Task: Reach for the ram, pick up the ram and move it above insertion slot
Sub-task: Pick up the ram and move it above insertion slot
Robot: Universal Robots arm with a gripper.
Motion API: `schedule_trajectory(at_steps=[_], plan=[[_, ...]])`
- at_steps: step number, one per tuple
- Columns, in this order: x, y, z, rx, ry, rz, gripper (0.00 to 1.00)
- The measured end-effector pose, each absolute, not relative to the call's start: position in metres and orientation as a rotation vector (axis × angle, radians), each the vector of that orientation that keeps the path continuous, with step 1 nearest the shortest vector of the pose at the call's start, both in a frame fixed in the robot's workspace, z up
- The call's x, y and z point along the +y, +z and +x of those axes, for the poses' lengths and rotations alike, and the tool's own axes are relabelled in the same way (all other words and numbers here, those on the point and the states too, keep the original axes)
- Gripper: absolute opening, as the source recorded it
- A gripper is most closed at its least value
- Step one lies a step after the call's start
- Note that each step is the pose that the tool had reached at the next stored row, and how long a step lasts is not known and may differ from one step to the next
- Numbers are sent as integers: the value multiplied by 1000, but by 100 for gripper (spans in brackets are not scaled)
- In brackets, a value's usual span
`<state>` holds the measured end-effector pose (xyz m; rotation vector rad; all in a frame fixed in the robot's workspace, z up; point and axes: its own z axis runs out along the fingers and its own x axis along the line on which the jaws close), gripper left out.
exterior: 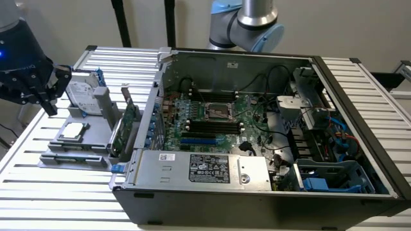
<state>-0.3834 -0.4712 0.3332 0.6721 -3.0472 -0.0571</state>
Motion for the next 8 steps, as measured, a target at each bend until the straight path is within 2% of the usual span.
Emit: schedule_trajectory(at_steps=[8], plan=[[-471, 333, -383, -2988, -55, 890, 11]])
